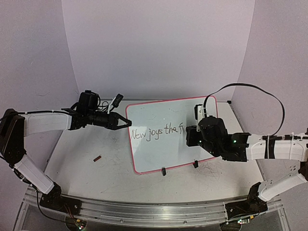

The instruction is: Write a sentence on the whiteboard

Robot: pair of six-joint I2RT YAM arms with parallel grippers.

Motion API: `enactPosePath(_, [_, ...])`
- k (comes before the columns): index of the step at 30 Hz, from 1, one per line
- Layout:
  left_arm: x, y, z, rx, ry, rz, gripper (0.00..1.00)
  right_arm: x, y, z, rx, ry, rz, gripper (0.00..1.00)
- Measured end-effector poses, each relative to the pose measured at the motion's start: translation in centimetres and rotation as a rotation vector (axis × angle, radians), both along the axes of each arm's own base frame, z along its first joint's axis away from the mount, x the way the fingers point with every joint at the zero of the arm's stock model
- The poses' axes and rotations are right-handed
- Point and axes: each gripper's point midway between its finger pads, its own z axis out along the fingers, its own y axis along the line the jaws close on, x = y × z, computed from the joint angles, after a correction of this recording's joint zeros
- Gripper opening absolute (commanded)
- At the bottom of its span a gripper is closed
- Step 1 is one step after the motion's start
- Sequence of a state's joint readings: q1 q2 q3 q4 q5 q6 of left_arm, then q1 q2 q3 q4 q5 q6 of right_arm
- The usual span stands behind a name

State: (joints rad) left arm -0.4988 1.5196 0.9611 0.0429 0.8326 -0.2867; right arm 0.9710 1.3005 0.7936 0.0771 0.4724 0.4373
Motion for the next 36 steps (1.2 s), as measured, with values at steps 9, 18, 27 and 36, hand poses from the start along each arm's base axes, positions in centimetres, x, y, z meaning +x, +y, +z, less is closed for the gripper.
enactPosePath(9, [-0.1, 0.0, 0.0, -0.001, 0.0, -0.003, 0.09, -0.5, -1.2, 2.8, 0.077, -0.04, 0.0, 0.0])
enactPosePath(18, [-0.1, 0.0, 0.0, -0.001, 0.0, -0.003, 0.09, 0.0, -1.1, 1.8, 0.046, -0.032, -0.002, 0.0])
enactPosePath(27, [-0.1, 0.0, 0.0, -0.001, -0.001, -0.004, 0.09, 0.4, -0.6, 0.9, 0.026, -0.025, -0.002, 0.0])
enactPosePath(36, [-0.1, -0.1, 0.0, -0.001, -0.001, -0.004, 0.08, 0.4, -1.1, 0.5, 0.011, -0.011, -0.017, 0.0])
